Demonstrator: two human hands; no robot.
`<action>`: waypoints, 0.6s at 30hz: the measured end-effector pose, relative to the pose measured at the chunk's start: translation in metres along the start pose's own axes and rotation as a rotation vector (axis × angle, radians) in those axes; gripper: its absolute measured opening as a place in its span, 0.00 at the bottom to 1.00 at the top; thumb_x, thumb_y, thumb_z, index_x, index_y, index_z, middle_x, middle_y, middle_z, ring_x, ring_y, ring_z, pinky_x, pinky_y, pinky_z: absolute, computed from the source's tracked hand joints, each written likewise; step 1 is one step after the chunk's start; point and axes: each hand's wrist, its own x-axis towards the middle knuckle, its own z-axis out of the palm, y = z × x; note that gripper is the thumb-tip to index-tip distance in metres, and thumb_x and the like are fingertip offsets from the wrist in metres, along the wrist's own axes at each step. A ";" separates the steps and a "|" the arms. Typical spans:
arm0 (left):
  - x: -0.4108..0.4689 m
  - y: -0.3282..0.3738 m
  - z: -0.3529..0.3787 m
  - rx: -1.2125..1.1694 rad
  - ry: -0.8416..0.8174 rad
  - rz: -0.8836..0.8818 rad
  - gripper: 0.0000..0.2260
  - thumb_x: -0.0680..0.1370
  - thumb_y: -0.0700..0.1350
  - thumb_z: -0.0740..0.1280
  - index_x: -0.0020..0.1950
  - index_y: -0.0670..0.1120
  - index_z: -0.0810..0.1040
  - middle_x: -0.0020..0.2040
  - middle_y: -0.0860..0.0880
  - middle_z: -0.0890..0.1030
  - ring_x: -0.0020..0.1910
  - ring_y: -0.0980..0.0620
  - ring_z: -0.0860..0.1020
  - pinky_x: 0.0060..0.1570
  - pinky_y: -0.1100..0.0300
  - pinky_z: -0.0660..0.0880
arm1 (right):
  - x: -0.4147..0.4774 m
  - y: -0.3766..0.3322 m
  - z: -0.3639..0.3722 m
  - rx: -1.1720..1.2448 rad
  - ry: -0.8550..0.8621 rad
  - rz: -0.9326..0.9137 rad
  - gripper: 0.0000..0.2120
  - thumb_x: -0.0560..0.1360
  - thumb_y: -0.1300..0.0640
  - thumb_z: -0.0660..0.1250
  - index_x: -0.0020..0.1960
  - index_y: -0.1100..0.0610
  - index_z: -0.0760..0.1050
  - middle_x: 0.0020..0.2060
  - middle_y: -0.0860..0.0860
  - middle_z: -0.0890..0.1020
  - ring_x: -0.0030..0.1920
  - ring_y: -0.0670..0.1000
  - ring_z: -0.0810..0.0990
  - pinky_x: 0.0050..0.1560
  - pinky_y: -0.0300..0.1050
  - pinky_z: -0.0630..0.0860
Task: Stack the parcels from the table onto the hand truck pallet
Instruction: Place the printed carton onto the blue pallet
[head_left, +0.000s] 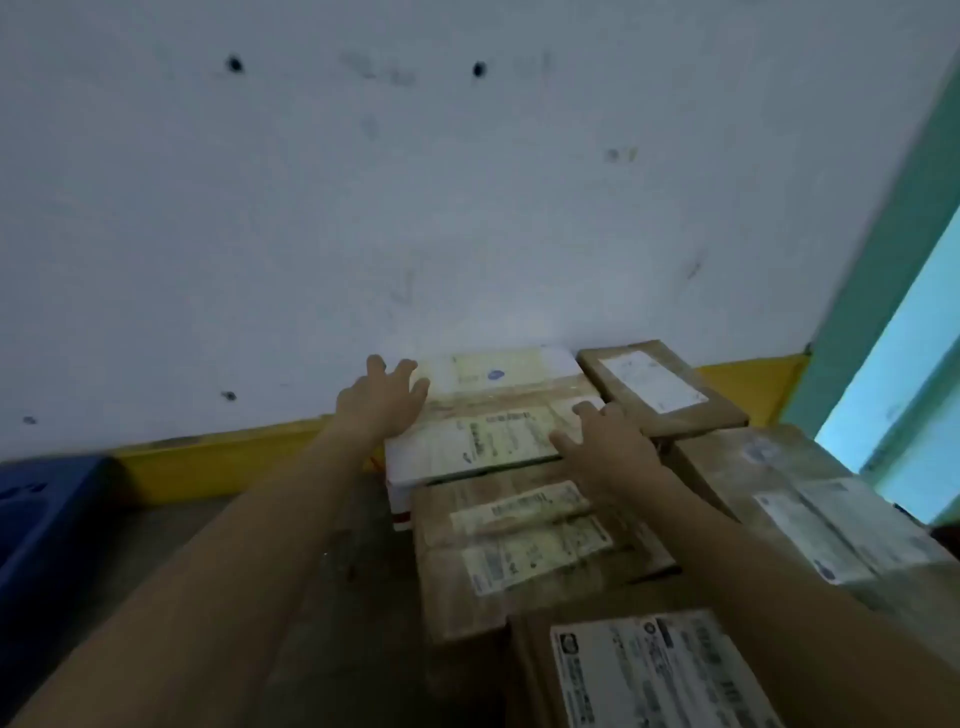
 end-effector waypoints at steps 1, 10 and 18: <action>0.004 0.002 0.004 0.044 -0.007 -0.014 0.22 0.81 0.58 0.49 0.73 0.51 0.60 0.72 0.40 0.58 0.62 0.36 0.72 0.62 0.46 0.67 | 0.005 0.001 0.001 -0.053 -0.014 0.008 0.23 0.79 0.46 0.53 0.71 0.54 0.60 0.71 0.59 0.60 0.69 0.61 0.60 0.63 0.55 0.66; 0.031 -0.005 0.042 0.010 -0.090 -0.074 0.28 0.76 0.67 0.51 0.68 0.52 0.63 0.69 0.41 0.57 0.62 0.36 0.67 0.60 0.46 0.67 | 0.030 -0.003 0.010 -0.012 0.059 0.143 0.26 0.77 0.43 0.55 0.68 0.57 0.61 0.67 0.61 0.62 0.67 0.61 0.60 0.65 0.55 0.61; 0.034 -0.020 0.051 -0.128 -0.064 -0.119 0.32 0.73 0.71 0.52 0.73 0.57 0.57 0.66 0.42 0.63 0.59 0.39 0.73 0.51 0.53 0.69 | 0.043 0.000 0.009 -0.029 0.003 0.126 0.36 0.73 0.34 0.57 0.72 0.54 0.56 0.67 0.62 0.64 0.69 0.62 0.60 0.67 0.57 0.59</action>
